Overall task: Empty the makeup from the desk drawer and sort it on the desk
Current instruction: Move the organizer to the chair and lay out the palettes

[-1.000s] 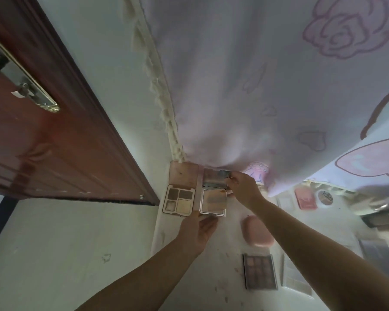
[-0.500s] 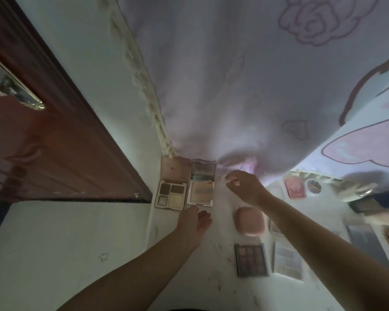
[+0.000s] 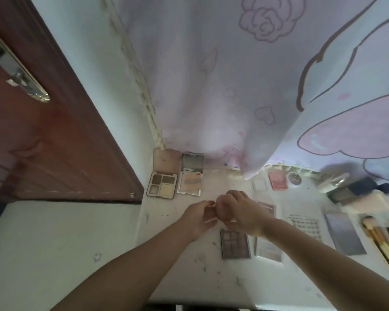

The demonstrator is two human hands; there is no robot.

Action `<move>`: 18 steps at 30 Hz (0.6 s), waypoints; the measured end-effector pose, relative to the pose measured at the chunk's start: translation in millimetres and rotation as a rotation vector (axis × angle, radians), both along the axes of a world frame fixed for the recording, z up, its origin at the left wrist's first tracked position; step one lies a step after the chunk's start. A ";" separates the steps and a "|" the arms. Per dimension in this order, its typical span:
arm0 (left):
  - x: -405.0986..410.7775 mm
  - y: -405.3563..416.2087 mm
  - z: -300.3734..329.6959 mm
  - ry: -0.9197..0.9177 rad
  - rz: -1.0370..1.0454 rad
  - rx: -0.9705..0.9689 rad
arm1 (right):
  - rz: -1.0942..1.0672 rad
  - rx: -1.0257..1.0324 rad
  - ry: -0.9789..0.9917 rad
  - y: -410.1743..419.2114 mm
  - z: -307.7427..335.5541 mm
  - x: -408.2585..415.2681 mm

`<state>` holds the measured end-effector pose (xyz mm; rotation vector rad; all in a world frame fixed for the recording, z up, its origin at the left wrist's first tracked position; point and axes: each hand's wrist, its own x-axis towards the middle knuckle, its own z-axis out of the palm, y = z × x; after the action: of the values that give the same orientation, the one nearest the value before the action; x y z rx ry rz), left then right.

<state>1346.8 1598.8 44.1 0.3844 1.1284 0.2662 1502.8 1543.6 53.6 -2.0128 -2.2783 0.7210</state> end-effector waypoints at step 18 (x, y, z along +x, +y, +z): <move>-124.0 -10.5 12.1 -0.372 0.057 -0.032 | -0.029 -0.186 0.465 25.3 40.6 -90.8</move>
<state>1222.8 1588.2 56.3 0.2608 0.7772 0.3539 1412.0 1568.9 94.2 -1.7014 -1.9684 1.2822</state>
